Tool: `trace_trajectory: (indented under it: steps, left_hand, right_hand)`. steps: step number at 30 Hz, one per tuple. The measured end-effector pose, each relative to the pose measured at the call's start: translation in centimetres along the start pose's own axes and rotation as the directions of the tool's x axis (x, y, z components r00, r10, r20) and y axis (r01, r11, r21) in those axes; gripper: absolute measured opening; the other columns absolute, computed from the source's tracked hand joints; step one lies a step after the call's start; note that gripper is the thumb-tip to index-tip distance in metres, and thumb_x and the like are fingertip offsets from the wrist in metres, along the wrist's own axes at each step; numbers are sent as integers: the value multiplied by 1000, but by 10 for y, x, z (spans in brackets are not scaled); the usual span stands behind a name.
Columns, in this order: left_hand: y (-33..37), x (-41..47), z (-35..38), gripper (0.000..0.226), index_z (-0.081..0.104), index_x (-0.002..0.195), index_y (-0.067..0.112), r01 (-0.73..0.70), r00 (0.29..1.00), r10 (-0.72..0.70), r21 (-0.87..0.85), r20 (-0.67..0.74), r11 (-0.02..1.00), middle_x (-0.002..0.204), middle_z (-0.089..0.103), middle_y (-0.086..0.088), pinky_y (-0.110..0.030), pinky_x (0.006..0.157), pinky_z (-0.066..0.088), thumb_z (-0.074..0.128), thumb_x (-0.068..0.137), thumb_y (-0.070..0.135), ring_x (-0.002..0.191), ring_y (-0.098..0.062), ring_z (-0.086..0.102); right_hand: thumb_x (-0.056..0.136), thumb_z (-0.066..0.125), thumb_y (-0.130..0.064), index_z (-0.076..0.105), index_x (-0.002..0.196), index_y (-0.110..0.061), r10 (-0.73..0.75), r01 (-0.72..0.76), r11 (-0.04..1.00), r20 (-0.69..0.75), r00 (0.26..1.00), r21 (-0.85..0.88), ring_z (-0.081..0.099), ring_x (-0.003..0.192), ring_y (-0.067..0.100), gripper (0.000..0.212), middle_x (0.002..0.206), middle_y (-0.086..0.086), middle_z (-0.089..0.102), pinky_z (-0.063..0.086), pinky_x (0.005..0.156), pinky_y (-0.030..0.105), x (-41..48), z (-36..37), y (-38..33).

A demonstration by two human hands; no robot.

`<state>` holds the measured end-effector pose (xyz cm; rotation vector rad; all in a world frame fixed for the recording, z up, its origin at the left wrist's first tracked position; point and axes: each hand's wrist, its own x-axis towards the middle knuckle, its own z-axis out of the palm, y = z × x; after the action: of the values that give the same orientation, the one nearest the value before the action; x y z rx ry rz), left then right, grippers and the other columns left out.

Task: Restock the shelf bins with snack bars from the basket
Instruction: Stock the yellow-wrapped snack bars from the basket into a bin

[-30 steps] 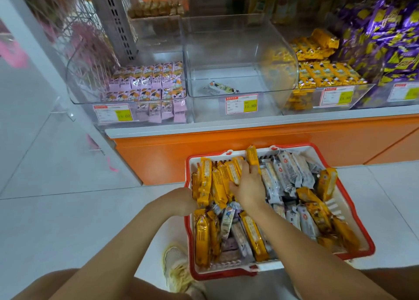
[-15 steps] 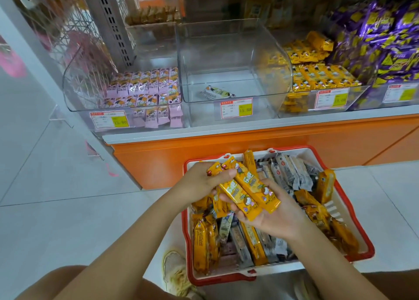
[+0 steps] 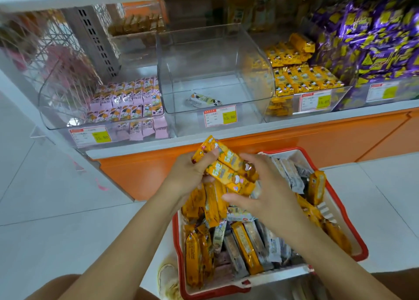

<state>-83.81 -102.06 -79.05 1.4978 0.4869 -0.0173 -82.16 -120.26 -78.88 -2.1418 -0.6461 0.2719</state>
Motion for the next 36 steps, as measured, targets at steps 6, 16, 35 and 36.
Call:
trace_trajectory:
  steps: [6, 16, 35, 36]
  left_hand:
    - [47, 14, 25, 23, 67, 87, 8, -192, 981, 194, -76, 10, 978, 76, 71, -2, -27, 65, 56, 62, 89, 30, 72, -16, 68]
    - [96, 39, 48, 26, 71, 94, 8, -298, 954, 298, -82, -4, 951, 85, 69, -11, -30, 76, 55, 61, 89, 31, 77, -16, 64]
    - [53, 48, 24, 51, 76, 89, 19, 56, 997, -59, 57, 53, 997, 96, 74, -8, -43, 96, 46, 79, 47, 49, 89, -19, 65]
    - [50, 48, 23, 53, 74, 93, 17, 84, 995, -86, 45, 54, 995, 91, 74, -3, -42, 93, 48, 77, 50, 49, 84, -16, 65]
  right_hand:
    - [77, 69, -33, 40, 141, -28, -212, 179, 975, -315, 925, -130, 49, 100, 6, 71, 117, -6, 46, 43, 78, 15, 29, -19, 7]
    - [85, 62, -42, 53, 133, -21, -374, 334, 927, -409, 832, -168, 45, 117, 1, 53, 127, 1, 46, 37, 94, 8, 65, -52, -2]
    - [77, 74, -48, 55, 124, -16, 188, -128, 936, 158, 969, -329, 54, 108, 19, 59, 119, 3, 57, 41, 79, 25, 68, -5, 118]
    - [77, 72, -52, 53, 127, -17, 225, -125, 916, 230, 947, -381, 49, 120, 22, 65, 128, 3, 52, 41, 89, 27, 63, 6, 125]
